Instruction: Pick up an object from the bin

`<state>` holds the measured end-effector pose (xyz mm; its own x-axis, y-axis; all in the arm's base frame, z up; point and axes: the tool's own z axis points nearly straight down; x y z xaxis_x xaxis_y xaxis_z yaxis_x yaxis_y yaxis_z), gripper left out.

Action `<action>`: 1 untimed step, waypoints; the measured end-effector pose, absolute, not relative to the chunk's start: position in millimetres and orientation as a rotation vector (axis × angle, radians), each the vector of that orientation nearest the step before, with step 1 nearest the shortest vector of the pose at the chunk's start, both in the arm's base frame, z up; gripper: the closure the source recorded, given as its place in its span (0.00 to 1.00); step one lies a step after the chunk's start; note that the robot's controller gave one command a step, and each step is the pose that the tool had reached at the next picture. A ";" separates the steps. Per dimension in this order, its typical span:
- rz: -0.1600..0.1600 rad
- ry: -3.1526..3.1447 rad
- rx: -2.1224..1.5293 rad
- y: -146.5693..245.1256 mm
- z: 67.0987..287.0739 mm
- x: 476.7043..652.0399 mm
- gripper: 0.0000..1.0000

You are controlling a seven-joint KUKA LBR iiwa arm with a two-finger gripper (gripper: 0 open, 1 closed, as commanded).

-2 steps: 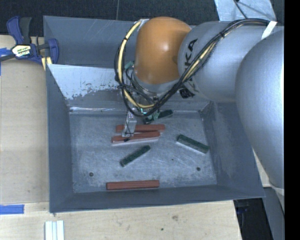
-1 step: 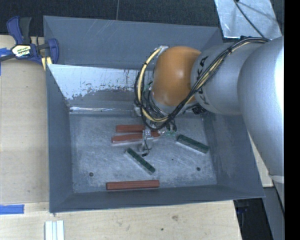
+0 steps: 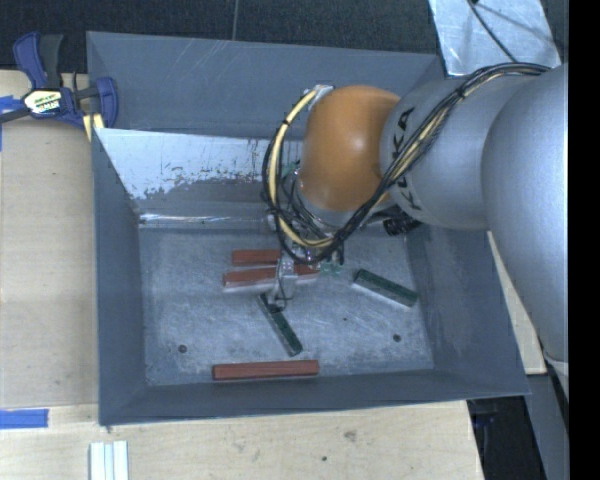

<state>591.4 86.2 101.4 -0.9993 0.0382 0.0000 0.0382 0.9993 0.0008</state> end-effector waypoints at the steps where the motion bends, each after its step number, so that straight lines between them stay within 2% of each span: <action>1: -0.001 -3.139 -0.127 88.1 100.3 591.5 0.00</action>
Offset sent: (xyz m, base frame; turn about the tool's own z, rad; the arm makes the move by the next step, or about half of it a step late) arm -0.0005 0.0023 -0.0014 0.0446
